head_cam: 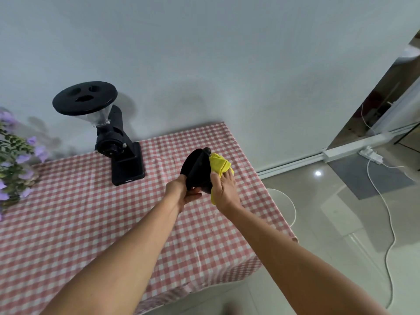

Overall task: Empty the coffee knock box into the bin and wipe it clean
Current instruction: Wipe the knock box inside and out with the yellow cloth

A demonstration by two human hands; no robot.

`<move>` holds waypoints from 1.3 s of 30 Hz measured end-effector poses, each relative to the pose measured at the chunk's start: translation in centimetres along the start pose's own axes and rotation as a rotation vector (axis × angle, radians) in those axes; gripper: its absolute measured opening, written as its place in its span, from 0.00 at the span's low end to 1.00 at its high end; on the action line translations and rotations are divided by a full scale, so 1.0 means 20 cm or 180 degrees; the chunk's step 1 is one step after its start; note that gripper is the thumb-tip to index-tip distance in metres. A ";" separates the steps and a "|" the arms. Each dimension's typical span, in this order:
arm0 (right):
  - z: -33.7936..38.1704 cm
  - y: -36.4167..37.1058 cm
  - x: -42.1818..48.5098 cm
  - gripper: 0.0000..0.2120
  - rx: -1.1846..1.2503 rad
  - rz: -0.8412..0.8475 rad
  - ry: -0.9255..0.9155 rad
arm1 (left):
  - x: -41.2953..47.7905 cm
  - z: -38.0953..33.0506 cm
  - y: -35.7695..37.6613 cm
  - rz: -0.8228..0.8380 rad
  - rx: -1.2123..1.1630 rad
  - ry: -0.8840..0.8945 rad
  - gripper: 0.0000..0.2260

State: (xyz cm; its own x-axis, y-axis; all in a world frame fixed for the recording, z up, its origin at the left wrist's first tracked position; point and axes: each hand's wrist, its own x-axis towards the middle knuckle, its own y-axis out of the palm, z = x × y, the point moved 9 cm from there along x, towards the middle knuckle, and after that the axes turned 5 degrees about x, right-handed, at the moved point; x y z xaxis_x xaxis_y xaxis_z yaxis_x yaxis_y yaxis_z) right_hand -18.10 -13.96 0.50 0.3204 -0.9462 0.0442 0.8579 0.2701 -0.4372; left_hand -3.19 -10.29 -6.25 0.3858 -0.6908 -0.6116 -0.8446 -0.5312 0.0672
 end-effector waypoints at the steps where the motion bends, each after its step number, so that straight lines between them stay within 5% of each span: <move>1: -0.02 -0.01 0.01 0.32 0.0069 -0.0035 0.0055 | 0.00 0.00 0.01 0.0032 0.0042 -0.0006 0.13; 6: -0.13 -0.08 0.08 0.26 0.1509 -0.0023 0.1148 | -0.02 -0.04 0.02 0.0235 0.0451 0.0103 0.13; 12: -0.03 -0.10 0.03 0.32 0.0779 -0.0196 0.0728 | -0.04 -0.06 0.05 0.0313 0.0402 0.0071 0.12; 19: -0.13 -0.15 0.13 0.21 0.1654 0.0302 0.1337 | -0.04 -0.12 0.06 0.0989 0.1283 0.0395 0.14; 26: -0.02 -0.19 0.14 0.29 0.1209 -0.0005 0.0907 | -0.02 -0.24 0.06 0.0585 0.1841 0.0765 0.13; 31: -0.05 -0.22 0.07 0.17 0.0272 -0.0211 0.0458 | 0.00 -0.24 0.00 0.0262 0.1945 0.0706 0.14; 36: -0.08 -0.19 0.06 0.26 0.0351 -0.0326 0.0412 | -0.04 -0.24 0.04 0.0084 0.2067 0.0812 0.12; 39: -0.07 -0.22 0.11 0.20 0.0313 -0.0392 0.0581 | -0.08 -0.24 0.09 0.0115 0.2433 0.0959 0.13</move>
State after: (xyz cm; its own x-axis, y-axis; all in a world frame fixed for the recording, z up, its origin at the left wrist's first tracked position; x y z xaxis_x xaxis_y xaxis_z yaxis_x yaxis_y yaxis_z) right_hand -21.79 -17.48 1.25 0.1408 -0.9872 -0.0753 0.9238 0.1583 -0.3486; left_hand -3.54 -12.59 -1.36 0.3447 -0.8609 -0.3741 -0.8362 -0.1005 -0.5392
